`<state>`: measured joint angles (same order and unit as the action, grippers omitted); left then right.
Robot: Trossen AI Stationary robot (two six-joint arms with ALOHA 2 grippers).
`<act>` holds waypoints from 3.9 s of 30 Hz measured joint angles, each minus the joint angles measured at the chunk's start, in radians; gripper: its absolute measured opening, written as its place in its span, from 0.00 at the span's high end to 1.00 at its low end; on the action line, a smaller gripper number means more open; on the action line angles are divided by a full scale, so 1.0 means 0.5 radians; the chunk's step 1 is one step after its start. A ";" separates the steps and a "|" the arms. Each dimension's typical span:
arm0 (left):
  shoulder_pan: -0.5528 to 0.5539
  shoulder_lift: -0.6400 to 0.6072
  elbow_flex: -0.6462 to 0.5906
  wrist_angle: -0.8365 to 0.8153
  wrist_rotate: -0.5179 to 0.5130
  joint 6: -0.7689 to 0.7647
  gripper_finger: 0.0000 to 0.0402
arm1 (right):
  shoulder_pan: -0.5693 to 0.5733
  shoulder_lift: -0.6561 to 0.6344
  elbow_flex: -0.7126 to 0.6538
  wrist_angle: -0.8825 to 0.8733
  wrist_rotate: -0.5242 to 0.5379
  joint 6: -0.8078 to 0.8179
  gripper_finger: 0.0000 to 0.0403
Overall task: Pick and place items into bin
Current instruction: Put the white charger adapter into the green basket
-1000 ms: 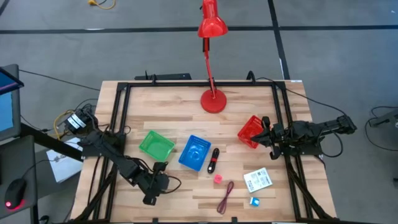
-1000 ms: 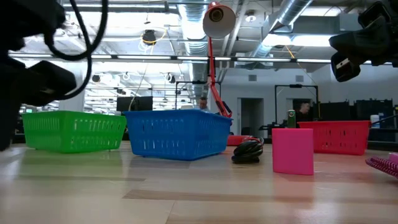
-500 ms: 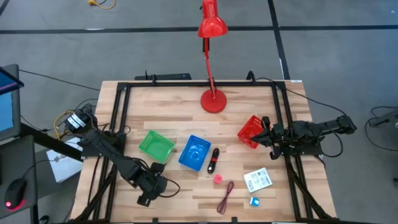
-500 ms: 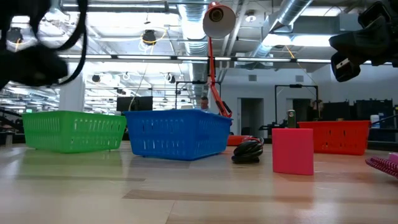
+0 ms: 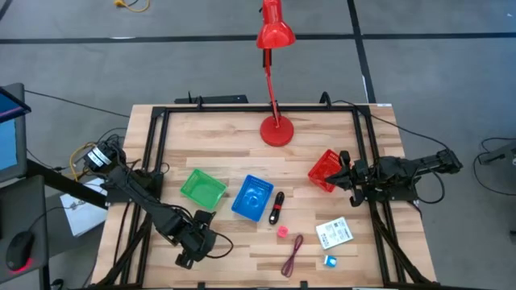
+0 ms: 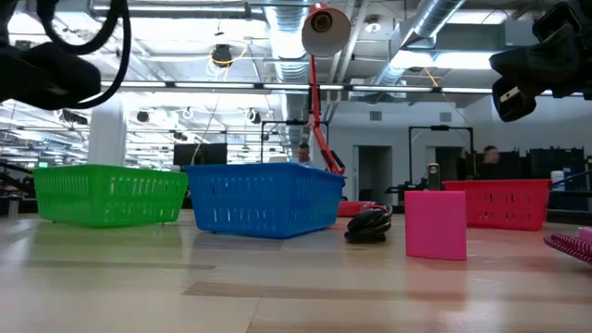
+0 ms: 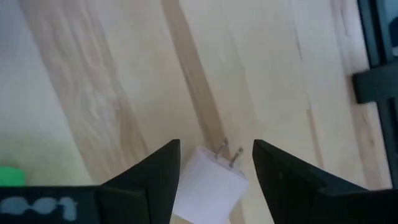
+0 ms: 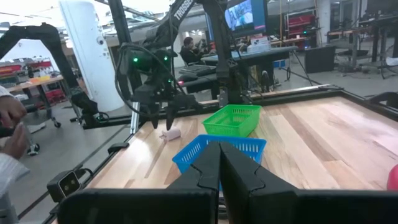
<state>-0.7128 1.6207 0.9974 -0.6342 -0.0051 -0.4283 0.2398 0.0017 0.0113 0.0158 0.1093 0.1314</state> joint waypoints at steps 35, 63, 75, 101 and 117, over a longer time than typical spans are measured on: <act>-0.206 0.002 -0.085 -0.085 -0.068 0.762 0.27 | 0.000 0.000 0.000 0.000 0.000 0.000 1.00; -0.206 0.003 -0.268 0.085 -0.110 0.869 0.37 | -0.001 0.000 0.000 0.000 0.000 0.000 1.00; -0.180 0.000 -0.268 0.047 -0.062 0.972 0.51 | -0.001 0.000 0.000 0.000 0.000 0.001 1.00; -0.033 -0.008 -0.449 0.486 -0.077 0.670 0.49 | 0.000 0.000 0.000 0.000 0.000 0.000 1.00; -0.027 0.011 -0.226 0.327 -0.413 0.407 0.54 | 0.000 0.000 0.000 0.000 0.000 0.000 1.00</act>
<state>-0.7264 1.6260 0.8845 -0.4705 -0.2115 -0.2248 0.2395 0.0018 0.0113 0.0158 0.1093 0.1315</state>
